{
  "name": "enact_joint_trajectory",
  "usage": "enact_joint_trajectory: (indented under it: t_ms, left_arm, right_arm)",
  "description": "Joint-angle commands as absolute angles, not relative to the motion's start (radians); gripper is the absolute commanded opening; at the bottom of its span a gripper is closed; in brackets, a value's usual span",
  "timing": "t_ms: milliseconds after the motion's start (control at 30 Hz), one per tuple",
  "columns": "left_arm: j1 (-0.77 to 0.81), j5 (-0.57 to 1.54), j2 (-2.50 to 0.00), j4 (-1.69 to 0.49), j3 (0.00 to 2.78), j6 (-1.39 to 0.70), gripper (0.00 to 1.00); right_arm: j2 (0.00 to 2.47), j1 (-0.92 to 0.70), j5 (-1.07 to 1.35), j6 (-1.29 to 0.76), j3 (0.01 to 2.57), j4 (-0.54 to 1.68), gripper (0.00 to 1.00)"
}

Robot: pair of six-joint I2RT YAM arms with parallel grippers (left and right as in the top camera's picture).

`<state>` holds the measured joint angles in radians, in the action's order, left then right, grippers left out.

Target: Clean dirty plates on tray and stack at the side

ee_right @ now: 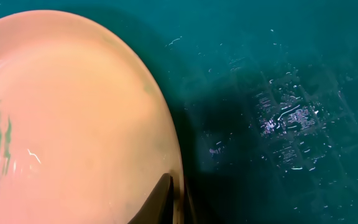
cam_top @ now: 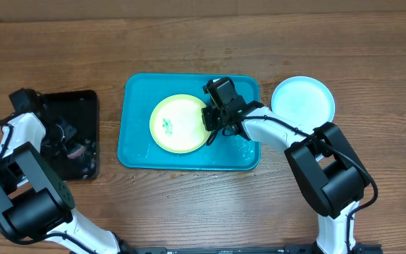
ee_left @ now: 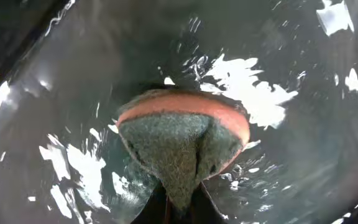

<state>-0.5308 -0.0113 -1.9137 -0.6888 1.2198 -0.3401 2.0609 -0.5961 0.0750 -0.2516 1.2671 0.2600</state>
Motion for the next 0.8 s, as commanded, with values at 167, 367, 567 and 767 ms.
enact_joint_trajectory:
  t_ms: [167,367,567,767]
  left_arm:
    - [-0.535,0.086,-1.877,-0.990,1.561,-0.344,0.04]
    - [-0.505,0.222,-1.880,-1.017,1.583,-0.321,0.04]
    - [-0.411,0.416,-1.880,-1.017,1.545,-0.108,0.04]
    - [-0.263,0.469,-1.881,-1.004,1.512,-0.136,0.04]
  right_arm:
    - [2.098,-0.601,0.084,-0.248,1.259,0.250,0.04]
    - [2.099,-0.601,0.083,-0.263,1.259,0.229,0.04]
    - [2.100,-0.601,0.084,-0.297,1.259,0.237,0.04]
    - [2.100,-0.601,0.128,-0.315,1.258,0.239,0.04]
